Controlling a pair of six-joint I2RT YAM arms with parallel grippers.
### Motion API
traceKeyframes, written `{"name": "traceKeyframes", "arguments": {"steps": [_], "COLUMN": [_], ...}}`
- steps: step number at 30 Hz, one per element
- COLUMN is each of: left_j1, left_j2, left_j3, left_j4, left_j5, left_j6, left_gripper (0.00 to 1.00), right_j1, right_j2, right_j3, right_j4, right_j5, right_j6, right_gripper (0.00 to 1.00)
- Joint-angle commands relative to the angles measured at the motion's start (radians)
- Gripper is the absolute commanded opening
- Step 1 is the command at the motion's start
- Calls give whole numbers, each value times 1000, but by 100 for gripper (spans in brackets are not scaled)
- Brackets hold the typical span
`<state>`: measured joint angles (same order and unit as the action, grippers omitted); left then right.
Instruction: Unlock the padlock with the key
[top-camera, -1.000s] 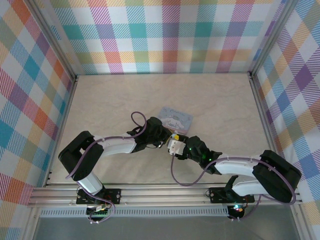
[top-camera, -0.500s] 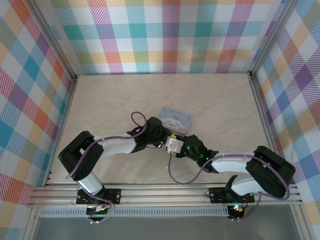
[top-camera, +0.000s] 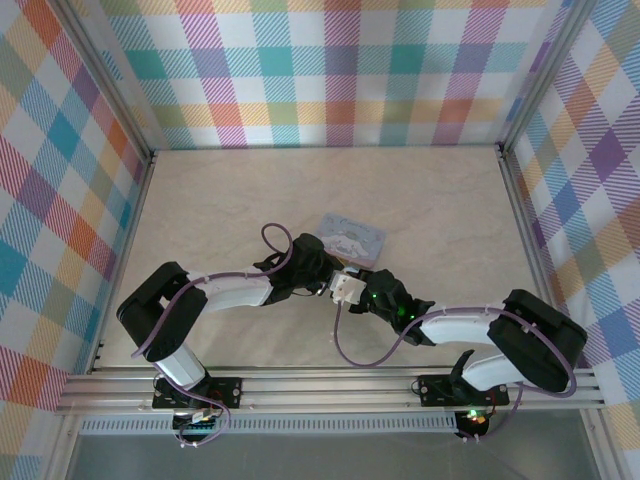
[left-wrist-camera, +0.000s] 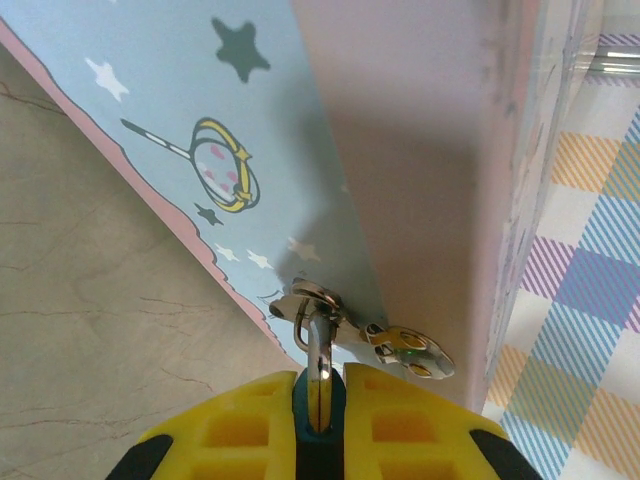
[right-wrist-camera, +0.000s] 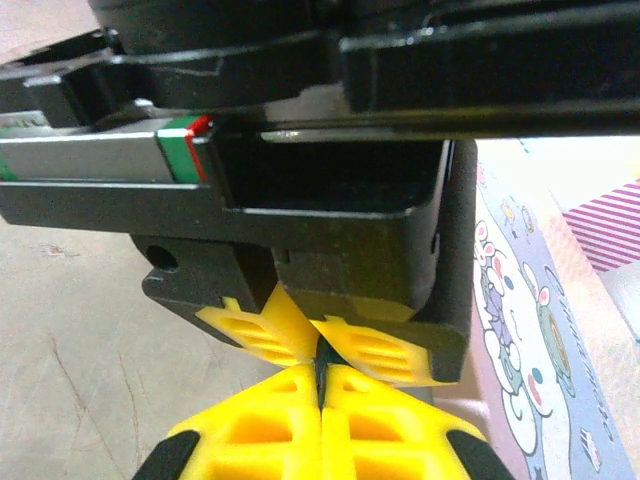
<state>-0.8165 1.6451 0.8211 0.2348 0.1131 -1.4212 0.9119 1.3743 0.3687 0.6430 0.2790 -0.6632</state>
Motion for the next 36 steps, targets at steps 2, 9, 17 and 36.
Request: {"name": "traceKeyframes", "arguments": {"steps": [2, 9, 17, 36], "left_j1": [-8, -8, -8, -7], "left_j2": [-17, -19, -16, 5], "left_j3": [26, 25, 23, 9], "left_j4": [20, 23, 28, 36], "left_j5": [27, 29, 32, 31], "left_j6": [4, 5, 3, 0], "left_gripper": [0, 0, 0, 0], "right_j1": [1, 1, 1, -2], "right_j2": [-18, -41, -14, 77], "right_j3": [44, 97, 71, -15], "right_j4": [12, -76, -26, 129], "right_j5": [37, 35, 44, 59], "right_j6": [57, 207, 451, 822], "right_gripper": [0, 0, 0, 0]}}
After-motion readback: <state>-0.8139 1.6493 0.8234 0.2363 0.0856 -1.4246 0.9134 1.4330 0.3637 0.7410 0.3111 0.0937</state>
